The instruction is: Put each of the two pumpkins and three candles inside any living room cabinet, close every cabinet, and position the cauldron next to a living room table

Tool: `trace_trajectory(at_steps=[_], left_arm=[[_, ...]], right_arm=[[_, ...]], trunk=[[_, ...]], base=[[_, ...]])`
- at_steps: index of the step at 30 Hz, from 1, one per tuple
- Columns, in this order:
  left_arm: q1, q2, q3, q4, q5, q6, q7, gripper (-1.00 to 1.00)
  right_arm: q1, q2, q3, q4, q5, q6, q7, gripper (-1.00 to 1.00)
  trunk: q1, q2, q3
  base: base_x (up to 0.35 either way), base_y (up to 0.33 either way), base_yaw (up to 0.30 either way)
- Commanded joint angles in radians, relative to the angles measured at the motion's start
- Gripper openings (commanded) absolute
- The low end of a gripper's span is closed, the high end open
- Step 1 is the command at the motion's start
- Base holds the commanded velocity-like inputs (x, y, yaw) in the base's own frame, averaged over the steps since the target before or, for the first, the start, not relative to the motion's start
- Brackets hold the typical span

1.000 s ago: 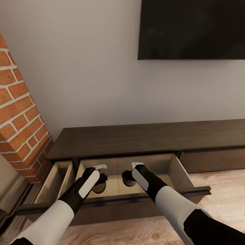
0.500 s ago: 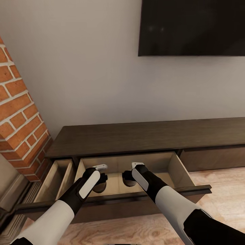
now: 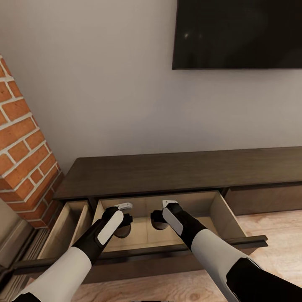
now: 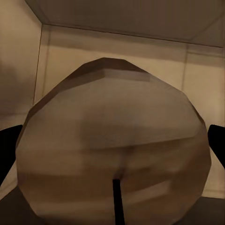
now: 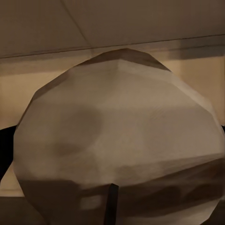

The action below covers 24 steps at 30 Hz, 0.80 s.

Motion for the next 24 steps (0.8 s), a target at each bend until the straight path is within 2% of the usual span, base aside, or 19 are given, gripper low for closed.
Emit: trace_trajectory(at_steps=[1,6,9,15,22,23,24], left_arm=[[-0.001,0.000,-0.003,-0.001,0.010,0.000,0.010,-1.00],[-0.001,0.000,-0.003,-0.001,0.010,0.000,0.010,-1.00],[-0.001,0.000,-0.003,-0.001,0.010,0.000,0.010,-1.00],[-0.001,-0.001,-0.003,-0.001,0.009,0.000,0.010,-1.00],[-0.001,-0.001,-0.003,-0.002,0.008,0.000,0.010,-1.00],[-0.001,-0.001,-0.003,-0.002,0.008,0.000,0.010,-1.00],[-0.001,0.000,-0.003,-0.003,0.008,0.000,0.010,-1.00]], right_arm=[[-0.001,0.000,0.003,-0.001,-0.009,0.001,-0.010,-1.00],[-0.001,0.000,0.004,-0.001,-0.009,0.002,-0.010,-1.00],[-0.001,0.000,0.004,-0.001,-0.009,0.002,-0.010,-1.00],[-0.001,0.000,0.004,-0.001,-0.008,0.002,-0.010,-1.00],[-0.001,0.000,0.004,-0.001,-0.009,0.002,-0.010,-1.00],[-0.001,0.000,0.004,-0.001,-0.009,0.002,-0.010,1.00],[-0.001,0.000,0.004,-0.001,-0.009,0.002,-0.010,1.00]], trunk=[[0.000,0.000,-0.001],[0.002,-0.002,-0.020],[0.002,-0.002,-0.020],[0.005,-0.003,-0.043],[0.005,-0.003,-0.043],[0.005,-0.003,-0.043],[0.005,-0.003,-0.043]], base=[[0.008,0.000,0.000],[0.002,0.000,0.000],[0.000,0.000,0.000],[0.000,0.000,0.000],[0.000,0.000,0.000],[0.000,0.000,0.000],[0.000,0.000,0.000]])
